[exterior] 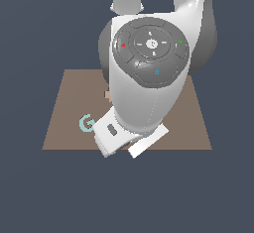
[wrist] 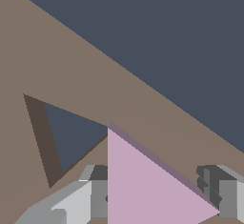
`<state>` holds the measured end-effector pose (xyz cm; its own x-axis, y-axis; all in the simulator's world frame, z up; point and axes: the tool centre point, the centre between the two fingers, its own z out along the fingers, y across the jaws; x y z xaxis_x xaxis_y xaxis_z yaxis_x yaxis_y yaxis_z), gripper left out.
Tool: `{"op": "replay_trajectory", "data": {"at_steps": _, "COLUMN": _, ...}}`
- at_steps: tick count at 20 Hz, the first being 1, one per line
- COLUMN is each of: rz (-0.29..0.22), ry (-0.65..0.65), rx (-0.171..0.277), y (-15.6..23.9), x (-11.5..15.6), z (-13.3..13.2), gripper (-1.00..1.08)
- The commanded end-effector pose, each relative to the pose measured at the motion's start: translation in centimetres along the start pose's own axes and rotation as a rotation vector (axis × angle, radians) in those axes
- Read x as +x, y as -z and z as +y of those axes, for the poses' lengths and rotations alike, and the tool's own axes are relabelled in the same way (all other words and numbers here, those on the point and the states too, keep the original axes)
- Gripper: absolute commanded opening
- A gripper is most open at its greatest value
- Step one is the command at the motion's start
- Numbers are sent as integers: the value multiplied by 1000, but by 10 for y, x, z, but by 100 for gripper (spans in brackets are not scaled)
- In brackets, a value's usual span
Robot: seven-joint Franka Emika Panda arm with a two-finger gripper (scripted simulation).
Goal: Insert a designated object into the corresponding slot on a board.
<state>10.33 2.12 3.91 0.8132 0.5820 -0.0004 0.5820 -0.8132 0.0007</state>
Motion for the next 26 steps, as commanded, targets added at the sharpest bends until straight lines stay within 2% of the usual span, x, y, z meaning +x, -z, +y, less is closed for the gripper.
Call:
{"op": "replay_trajectory", "data": {"at_steps": 1, "rz": 0, "ry": 83, "rx": 0, "y": 1, "x": 10, "z": -15, "gripper": -100}}
{"op": "replay_trajectory", "data": {"at_steps": 10, "rz": 0, "ry": 254, "rx": 0, "y": 2, "x": 25, "z": -50, "gripper": -100}}
{"op": "replay_trajectory", "data": {"at_steps": 21, "rz": -1, "ry": 271, "rx": 1, "y": -8, "x": 25, "z": -54, "gripper": -100}}
{"op": "replay_trajectory", "data": {"at_steps": 22, "rz": -1, "ry": 271, "rx": 1, "y": -8, "x": 25, "z": -54, "gripper": 100}}
{"op": "replay_trajectory", "data": {"at_steps": 26, "rz": -1, "ry": 271, "rx": 1, "y": -8, "x": 25, "z": -54, "gripper": 100}}
